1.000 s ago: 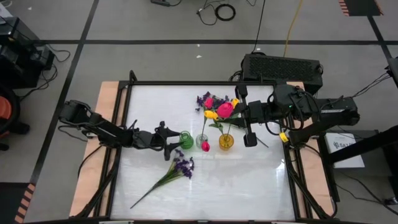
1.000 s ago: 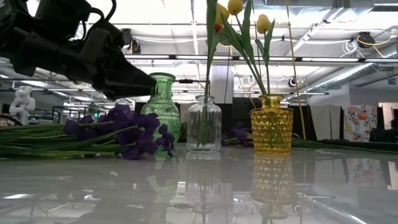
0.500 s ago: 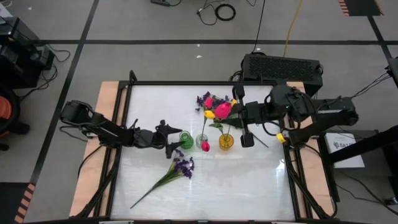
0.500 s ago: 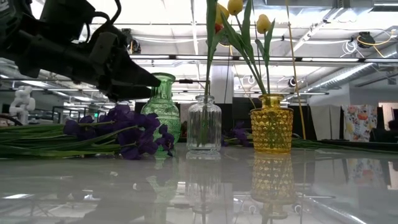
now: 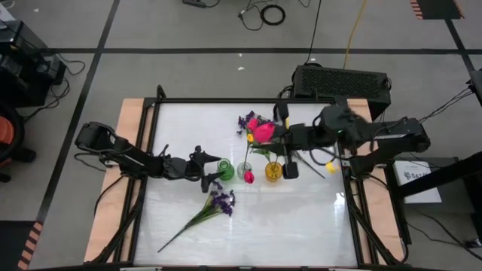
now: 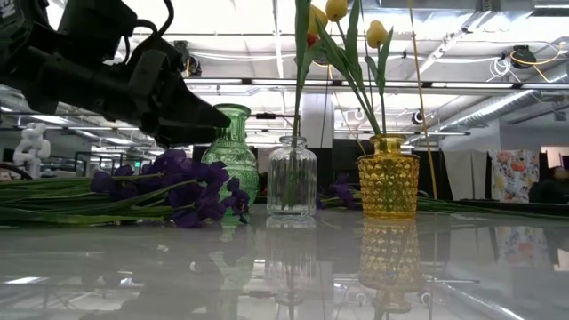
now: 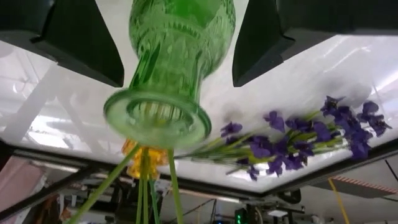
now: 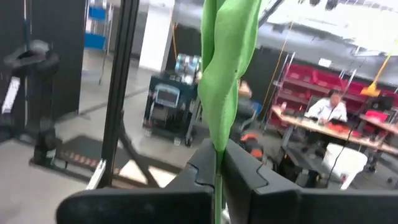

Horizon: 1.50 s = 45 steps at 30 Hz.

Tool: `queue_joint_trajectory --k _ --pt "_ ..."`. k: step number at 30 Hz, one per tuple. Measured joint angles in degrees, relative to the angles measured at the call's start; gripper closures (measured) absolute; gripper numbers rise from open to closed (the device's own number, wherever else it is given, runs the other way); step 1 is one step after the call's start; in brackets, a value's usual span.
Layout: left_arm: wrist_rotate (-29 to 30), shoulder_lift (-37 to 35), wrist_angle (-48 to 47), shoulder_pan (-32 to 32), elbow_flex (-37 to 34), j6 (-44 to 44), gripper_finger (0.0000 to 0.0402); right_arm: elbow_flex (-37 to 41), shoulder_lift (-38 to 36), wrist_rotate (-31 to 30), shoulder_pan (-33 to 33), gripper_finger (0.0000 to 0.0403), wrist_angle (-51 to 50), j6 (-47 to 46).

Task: Sort flowers into vase by color
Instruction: Put the red tulip into the transparent vase

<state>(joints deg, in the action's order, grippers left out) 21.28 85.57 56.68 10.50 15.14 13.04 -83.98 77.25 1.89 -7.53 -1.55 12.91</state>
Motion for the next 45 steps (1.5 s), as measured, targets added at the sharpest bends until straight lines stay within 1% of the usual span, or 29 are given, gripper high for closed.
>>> queue_joint_trajectory --k 4,7,14,22,34,40,45 --pt "0.0 0.3 0.0 0.0 0.0 0.1 0.0110 1.9 2.8 0.0 0.9 0.0399 2.4 -0.6" --pt "0.0 0.4 0.0 0.0 0.0 0.1 0.0118 4.0 4.0 0.0 2.1 0.0399 6.2 -2.0" --pt "-1.1 0.4 -0.2 0.1 0.0 -0.2 0.0121 8.2 6.6 -0.1 4.8 0.0399 10.7 -5.3" --pt "-2.6 0.4 -0.4 0.2 0.0 -0.3 0.0121 8.9 10.7 -0.1 5.6 0.0399 10.6 -8.9" --pt "-2.6 0.4 -0.6 1.6 0.0 -0.4 0.0121 8.9 12.6 -0.8 5.7 0.0399 7.8 -12.3" --pt "-2.6 0.4 -0.6 1.6 0.0 -0.4 0.0121 8.9 14.6 -4.8 5.6 0.0399 7.0 -12.4" --pt "-2.6 0.4 -0.6 1.6 0.0 -0.6 0.0121 8.9 15.6 -5.0 5.6 0.0399 7.0 -12.5"
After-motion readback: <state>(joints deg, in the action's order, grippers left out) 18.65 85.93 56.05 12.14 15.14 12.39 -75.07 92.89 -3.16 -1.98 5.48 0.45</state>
